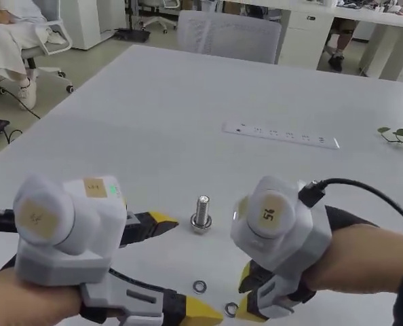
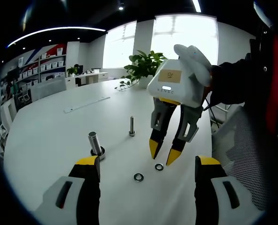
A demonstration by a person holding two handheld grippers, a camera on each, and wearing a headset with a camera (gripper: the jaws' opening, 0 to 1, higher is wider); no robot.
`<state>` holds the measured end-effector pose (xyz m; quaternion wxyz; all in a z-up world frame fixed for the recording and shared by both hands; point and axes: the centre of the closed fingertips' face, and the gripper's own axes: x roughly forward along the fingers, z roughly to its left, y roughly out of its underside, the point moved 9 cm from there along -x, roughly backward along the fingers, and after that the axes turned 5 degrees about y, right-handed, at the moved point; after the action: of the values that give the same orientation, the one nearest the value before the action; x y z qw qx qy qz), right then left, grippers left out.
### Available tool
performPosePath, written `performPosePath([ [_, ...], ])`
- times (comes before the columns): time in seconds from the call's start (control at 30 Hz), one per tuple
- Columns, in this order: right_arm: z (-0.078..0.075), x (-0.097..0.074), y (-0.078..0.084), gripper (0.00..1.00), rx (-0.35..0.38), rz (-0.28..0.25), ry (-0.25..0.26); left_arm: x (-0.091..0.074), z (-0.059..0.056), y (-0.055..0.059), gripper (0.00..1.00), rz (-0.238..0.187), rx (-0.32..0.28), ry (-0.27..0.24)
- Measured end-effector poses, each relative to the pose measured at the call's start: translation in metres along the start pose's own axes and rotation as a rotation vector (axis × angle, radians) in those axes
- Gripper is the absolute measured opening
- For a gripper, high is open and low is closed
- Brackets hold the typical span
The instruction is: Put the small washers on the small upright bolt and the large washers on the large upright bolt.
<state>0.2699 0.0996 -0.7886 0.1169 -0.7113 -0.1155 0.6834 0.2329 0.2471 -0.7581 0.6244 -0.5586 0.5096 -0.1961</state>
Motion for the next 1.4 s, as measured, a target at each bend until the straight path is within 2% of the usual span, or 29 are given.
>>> performPosePath([
  [0.53,0.0025,0.0082,-0.0023,0.18,-0.032,0.015,-0.005,-0.0032,-0.0002,-0.0031,0.83,-0.018,0.0,-0.013],
  [1.07,0.006,0.0092,-0.0034,0.15,-0.13,0.029,0.034,-0.0041,0.0,-0.003,0.83,-0.024,-0.002,-0.015],
  [1.4,0.0052,0.0094,-0.003,0.14,-0.129,0.024,0.033,-0.004,0.0,-0.0027,0.83,-0.022,-0.002,-0.014],
])
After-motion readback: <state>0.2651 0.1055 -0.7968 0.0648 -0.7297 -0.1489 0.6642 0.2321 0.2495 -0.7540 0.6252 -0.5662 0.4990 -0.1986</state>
